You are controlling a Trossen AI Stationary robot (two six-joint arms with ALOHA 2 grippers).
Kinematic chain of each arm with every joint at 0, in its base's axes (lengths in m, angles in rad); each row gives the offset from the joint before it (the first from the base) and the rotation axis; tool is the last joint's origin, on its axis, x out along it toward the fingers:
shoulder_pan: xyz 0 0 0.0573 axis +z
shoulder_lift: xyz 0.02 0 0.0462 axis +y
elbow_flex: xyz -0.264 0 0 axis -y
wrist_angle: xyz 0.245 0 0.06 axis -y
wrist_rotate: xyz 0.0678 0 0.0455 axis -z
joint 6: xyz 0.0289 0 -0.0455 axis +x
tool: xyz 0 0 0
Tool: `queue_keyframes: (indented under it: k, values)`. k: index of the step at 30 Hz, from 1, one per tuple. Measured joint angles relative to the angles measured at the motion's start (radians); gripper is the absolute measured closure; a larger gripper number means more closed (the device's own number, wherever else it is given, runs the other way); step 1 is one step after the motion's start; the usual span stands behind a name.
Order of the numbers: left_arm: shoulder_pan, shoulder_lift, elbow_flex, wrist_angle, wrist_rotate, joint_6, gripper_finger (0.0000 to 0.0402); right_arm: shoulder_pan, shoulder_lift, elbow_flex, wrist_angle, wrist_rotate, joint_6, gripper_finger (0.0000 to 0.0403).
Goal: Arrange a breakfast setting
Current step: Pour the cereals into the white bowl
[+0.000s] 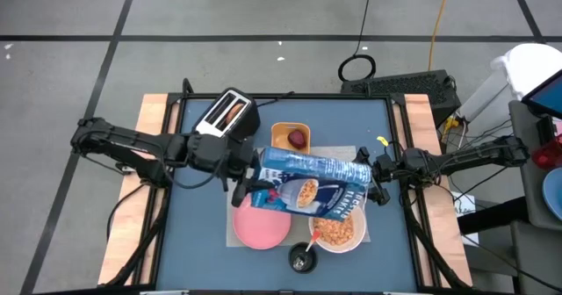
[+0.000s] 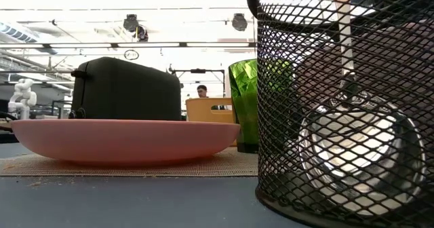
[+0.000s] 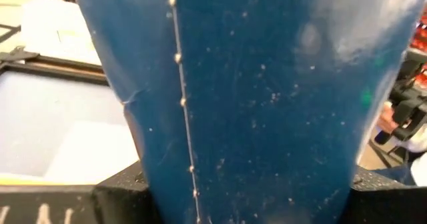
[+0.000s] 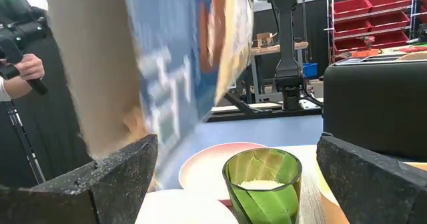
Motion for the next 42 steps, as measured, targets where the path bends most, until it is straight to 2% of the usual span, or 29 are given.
queue_keyframes:
  k: [17, 28, 42]
  values:
    - [-0.010, -0.092, 0.001, 0.092, -0.025, 0.081, 0.0179, 0.000, 0.004, 0.000, 0.034, -0.001, 0.001, 0.0010]
    - [-0.014, -0.126, 0.001, 0.006, -0.025, 0.073, 0.0179, 0.000, 0.006, 0.000, 0.044, -0.001, 0.028, 0.0009]
    - [-0.027, -0.152, 0.001, 0.016, -0.025, 0.089, 0.0179, 0.000, 0.007, 0.000, 0.048, 0.000, 0.031, 0.0010]
